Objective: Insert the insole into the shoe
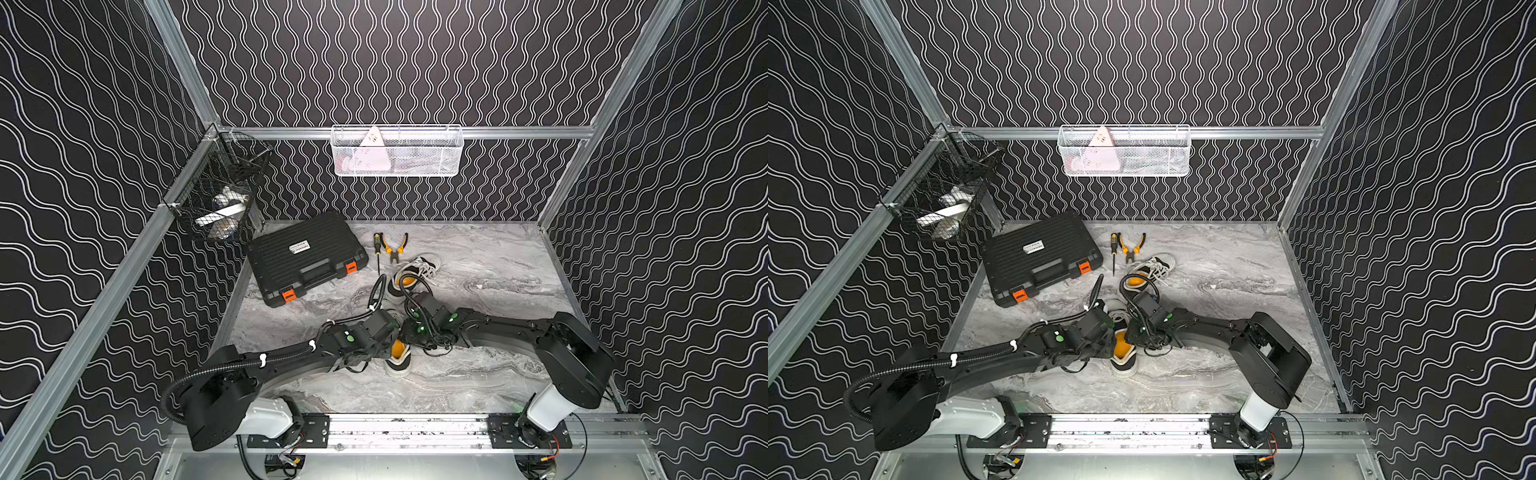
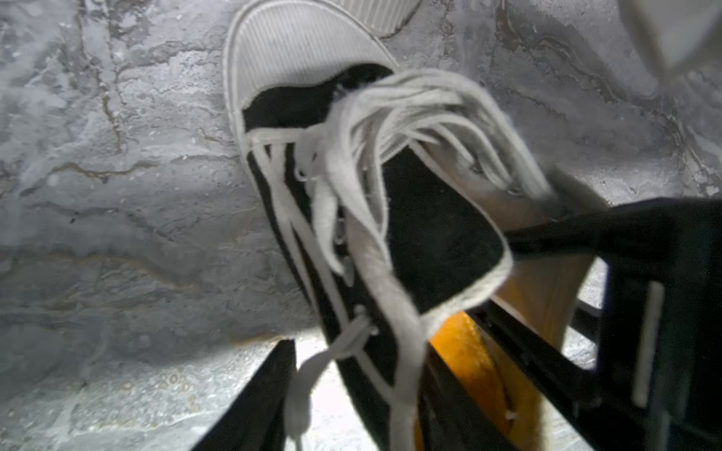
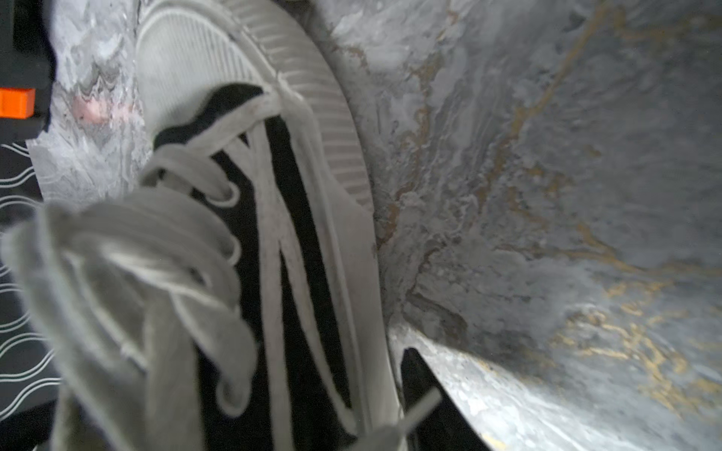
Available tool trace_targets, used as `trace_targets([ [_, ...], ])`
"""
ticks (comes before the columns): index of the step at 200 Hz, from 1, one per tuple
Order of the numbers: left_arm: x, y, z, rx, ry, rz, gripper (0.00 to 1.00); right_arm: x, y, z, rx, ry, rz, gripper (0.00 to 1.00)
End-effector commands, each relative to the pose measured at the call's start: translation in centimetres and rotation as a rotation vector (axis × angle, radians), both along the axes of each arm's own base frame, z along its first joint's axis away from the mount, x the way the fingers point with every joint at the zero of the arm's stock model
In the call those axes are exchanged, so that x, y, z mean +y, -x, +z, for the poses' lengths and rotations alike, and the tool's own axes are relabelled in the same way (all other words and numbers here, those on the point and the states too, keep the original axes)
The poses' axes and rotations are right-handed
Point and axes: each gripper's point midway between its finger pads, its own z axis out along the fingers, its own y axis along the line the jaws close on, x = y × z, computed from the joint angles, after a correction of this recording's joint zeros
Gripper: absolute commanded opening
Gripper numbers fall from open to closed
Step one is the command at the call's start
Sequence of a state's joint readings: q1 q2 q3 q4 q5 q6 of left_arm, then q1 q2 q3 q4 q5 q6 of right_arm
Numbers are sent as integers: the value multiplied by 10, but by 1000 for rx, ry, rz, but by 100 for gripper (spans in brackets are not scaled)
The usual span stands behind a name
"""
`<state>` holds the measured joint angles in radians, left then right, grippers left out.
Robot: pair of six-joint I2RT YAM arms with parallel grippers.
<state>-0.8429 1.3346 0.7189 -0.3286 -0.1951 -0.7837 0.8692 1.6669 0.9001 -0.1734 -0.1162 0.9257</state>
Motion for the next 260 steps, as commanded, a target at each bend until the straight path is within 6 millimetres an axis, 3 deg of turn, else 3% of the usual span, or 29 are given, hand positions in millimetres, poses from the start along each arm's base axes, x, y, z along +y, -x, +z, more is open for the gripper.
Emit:
trace_targets([
  [1,-10,-1,2,-4,80,-58,35,7,-1,0,-18,-34,21,52],
  [13,-12,1,1,6,99,-87,25,11,-3,1,-24,-63,8,52],
  [50,0,10,2,0,99,-101,23,28,-24,3,-75,-145,-51,50],
  [78,13,17,-2,14,73,-87,14,35,-39,5,-104,-173,-104,38],
  [110,38,20,-10,29,-12,-19,13,26,-46,-1,-133,-85,-112,29],
  [134,53,18,-14,56,-39,22,13,3,-44,-22,-142,55,-110,24],
  [169,58,12,-11,61,-14,34,13,-15,-42,-35,-158,137,-102,19],
  [187,53,9,-12,64,-1,21,12,-8,-42,-26,-175,109,-67,27],
  [213,40,3,-17,73,49,20,10,10,-38,11,-247,26,43,46],
  [232,32,-3,-19,79,70,19,9,11,-31,26,-301,7,119,50],
  [260,26,-8,-14,67,78,3,9,-6,-25,25,-342,94,193,52],
])
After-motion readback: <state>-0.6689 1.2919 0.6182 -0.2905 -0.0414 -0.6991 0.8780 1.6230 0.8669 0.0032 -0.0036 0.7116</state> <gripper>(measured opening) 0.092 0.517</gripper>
